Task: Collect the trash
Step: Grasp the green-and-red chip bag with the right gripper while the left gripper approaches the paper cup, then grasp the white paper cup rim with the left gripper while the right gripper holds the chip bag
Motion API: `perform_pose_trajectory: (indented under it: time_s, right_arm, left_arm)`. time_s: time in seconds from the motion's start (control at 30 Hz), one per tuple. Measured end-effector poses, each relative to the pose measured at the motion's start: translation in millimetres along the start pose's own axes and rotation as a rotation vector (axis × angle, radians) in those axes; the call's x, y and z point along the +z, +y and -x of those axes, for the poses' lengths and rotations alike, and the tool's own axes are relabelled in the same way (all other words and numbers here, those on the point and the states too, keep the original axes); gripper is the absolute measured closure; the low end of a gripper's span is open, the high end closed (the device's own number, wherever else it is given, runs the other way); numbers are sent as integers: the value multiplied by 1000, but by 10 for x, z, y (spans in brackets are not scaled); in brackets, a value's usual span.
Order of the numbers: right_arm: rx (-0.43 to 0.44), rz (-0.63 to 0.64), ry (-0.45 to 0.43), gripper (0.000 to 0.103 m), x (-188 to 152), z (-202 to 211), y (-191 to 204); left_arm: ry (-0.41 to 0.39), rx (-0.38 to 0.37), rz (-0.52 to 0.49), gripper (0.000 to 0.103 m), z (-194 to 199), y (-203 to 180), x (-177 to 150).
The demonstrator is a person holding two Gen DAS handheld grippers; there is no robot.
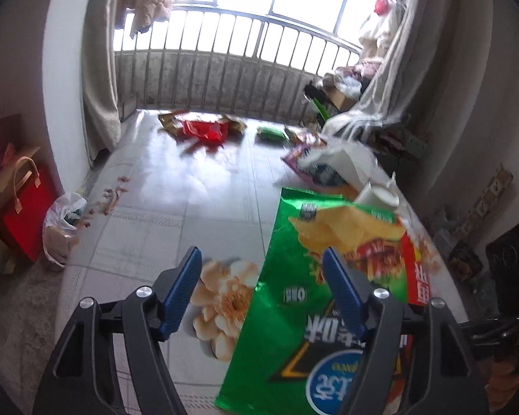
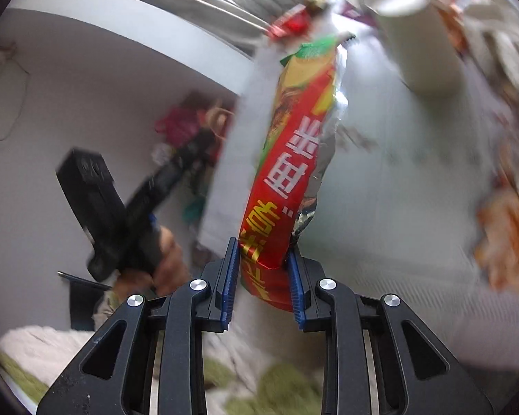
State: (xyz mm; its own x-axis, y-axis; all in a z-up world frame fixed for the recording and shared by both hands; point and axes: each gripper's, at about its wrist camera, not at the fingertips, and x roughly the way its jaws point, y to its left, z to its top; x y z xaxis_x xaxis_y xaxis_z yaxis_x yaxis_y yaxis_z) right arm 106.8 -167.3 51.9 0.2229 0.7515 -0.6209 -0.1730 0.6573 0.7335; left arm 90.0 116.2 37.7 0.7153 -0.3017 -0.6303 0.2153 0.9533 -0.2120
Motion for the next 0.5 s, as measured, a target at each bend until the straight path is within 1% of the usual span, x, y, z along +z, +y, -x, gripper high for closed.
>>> perform_pose_trajectory:
  time_s: [0.03, 0.1, 0.13, 0.17, 0.23, 0.3, 0.37, 0.4, 0.5]
  right_arm:
    - [-16, -35, 5, 78, -92, 40, -110]
    - [-22, -98, 4, 78, -185, 105, -268]
    - [-22, -128, -1, 78, -223, 141, -339]
    - [-28, -160, -11, 78, -275, 188, -420]
    - [-41, -208, -33, 78, -360, 269, -531]
    - [-42, -234, -51, 78, -288, 232, -492]
    - [-36, -249, -78, 76, -333, 280, -494]
    - [-40, -251, -94, 75, -347, 345, -523]
    - [-86, -230, -139, 72, -320, 370, -418]
  left_arm:
    - [33, -11, -16, 40, -53, -46, -67]
    - [80, -36, -35, 48, -138, -129, -180]
    - [114, -55, -48, 51, -194, -194, -262]
    - [138, -72, -61, 56, -238, -254, -324]
    - [181, -112, -98, 64, -312, -400, -451]
    - [218, -153, -135, 72, -373, -555, -565]
    - [248, -169, -169, 76, -438, -668, -658]
    - [259, -160, -189, 77, -476, -728, -706]
    - [254, -140, -228, 77, -496, -822, -728]
